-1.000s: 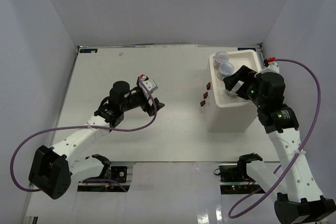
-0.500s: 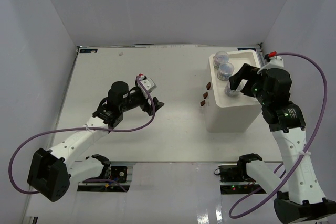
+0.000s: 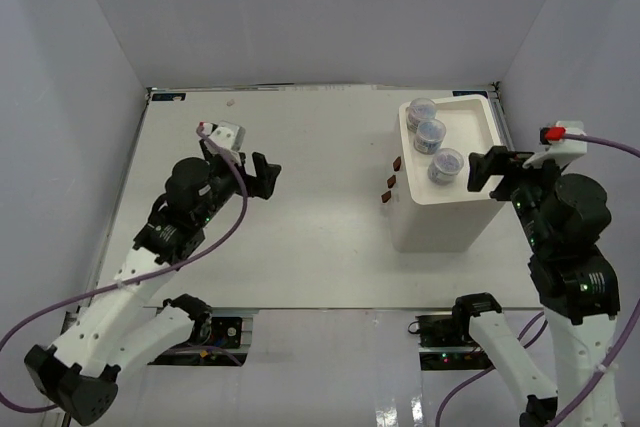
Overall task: Sort the stationery into containers
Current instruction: Reset both arms
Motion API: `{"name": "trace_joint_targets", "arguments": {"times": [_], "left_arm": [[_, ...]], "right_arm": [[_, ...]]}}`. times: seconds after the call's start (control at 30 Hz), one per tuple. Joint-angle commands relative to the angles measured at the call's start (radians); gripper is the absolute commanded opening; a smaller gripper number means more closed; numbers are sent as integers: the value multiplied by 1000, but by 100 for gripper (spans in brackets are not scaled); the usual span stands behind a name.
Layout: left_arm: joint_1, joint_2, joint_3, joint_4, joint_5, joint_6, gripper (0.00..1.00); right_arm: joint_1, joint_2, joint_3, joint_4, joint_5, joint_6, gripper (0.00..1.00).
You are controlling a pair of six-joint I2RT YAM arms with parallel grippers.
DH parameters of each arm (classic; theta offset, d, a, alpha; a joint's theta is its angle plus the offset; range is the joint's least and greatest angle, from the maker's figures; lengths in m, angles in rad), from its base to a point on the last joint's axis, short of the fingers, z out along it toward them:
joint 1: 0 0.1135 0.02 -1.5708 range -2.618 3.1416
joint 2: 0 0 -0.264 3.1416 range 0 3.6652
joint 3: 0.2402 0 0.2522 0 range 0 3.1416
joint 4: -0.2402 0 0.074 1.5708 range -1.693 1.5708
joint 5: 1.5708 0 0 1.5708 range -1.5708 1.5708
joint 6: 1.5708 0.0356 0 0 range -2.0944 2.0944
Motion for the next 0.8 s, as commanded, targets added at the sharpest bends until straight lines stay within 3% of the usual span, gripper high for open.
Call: {"name": "trace_joint_targets", "arguments": {"times": [0.0, 0.2, 0.47, 0.77], "left_arm": [[4, -128, 40, -152, -179, -115, 98], [4, -310, 45, -298, -299, -127, 98], [4, -540, -54, -364, -387, -148, 98], [4, -586, -134, -363, -416, -184, 98]], "right_arm": [[-3, -92, -18, 21, 47, -64, 90], [-3, -328, -151, 19, 72, -83, 90], [-3, -538, -268, 13, 89, -98, 90], [-3, -649, -330, 19, 178, -130, 90]]}}
